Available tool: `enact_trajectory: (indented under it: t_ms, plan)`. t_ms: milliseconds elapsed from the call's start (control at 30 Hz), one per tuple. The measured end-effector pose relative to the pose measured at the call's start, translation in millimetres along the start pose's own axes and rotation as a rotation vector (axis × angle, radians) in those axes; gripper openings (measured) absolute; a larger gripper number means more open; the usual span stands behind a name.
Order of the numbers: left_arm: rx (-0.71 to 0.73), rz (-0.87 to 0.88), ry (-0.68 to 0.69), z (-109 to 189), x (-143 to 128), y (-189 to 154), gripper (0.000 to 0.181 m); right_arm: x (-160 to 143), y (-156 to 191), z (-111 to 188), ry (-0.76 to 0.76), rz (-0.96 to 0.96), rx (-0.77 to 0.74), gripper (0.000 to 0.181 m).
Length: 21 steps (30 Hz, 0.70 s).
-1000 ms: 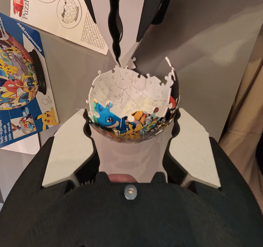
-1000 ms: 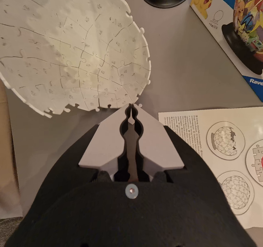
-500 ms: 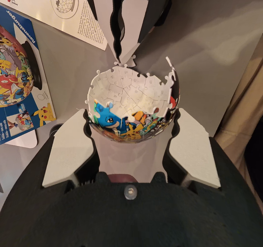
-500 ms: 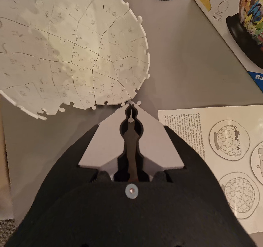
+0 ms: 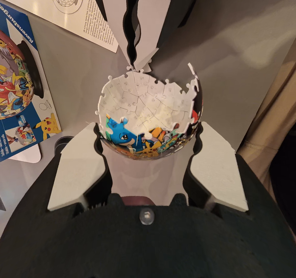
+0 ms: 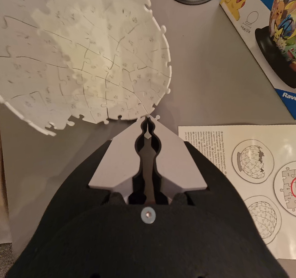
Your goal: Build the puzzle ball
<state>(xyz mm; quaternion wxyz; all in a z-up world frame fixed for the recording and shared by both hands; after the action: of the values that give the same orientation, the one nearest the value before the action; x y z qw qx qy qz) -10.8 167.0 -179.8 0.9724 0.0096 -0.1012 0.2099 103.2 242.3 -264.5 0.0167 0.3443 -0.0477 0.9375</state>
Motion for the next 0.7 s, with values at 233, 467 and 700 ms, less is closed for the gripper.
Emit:
enact_trajectory:
  t_ms: [233,467,700]
  plan:
    - [0.001,0.002,0.007,-0.5,1.7,0.7,0.112,2.5,1.1,5.5,-0.020,0.012,0.016,0.000]
    - [0.000,0.003,0.007,0.4,5.6,0.8,0.111,2.7,1.1,-0.9,-0.008,0.012,0.035,0.000]
    - [-0.005,0.007,0.011,0.2,11.8,1.9,0.111,1.6,-1.0,-3.1,-0.007,0.002,0.060,0.000]
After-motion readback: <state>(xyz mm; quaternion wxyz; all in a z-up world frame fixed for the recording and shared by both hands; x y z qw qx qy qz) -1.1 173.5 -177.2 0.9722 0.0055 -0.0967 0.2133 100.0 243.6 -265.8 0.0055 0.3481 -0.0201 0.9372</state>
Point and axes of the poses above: each gripper's, where its closed fingertips meet, z back along the fingers, x out of its top, y = z × x across the jaws, the point moved 10 cm from there along z, back along the fingers, and after that the axes turned 9 degrees about -x, right-handed, at the moved point
